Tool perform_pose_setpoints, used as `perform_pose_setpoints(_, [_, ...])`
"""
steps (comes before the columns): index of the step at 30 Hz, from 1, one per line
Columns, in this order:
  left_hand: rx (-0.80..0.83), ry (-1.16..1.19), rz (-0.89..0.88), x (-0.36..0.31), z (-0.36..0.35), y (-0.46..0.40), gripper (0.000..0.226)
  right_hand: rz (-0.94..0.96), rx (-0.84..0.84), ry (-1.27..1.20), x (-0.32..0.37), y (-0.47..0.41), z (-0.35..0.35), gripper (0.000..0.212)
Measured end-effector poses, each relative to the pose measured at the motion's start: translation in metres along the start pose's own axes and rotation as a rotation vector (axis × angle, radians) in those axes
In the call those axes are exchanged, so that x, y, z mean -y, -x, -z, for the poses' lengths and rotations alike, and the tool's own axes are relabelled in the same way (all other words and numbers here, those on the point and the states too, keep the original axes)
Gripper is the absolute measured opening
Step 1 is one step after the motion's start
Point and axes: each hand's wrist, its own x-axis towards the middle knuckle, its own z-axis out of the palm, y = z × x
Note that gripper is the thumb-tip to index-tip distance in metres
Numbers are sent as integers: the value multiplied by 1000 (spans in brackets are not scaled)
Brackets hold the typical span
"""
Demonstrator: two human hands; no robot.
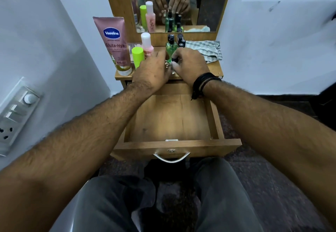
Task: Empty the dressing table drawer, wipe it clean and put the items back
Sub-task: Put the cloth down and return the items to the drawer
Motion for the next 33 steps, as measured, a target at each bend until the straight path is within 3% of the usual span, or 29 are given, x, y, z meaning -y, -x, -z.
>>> perform_pose_setpoints(7, [152, 85, -50, -25, -12, 21, 37, -101, 176, 48, -26, 33, 28, 16])
perform_pose_setpoints(15, [286, 100, 9, -42, -70, 30, 29, -197, 320, 174, -70, 58, -1, 16])
perform_pose_setpoints(18, [300, 111, 16, -47, -89, 29, 30, -200, 320, 211, -81, 62, -13, 10])
perform_pose_setpoints(23, [291, 120, 37, -50, -107, 18, 31, -143, 244, 361, -93, 63, -25, 19])
perform_pose_setpoints(33, [307, 130, 89, -55, -130, 9, 32, -155, 248, 379, -109, 66, -38, 28])
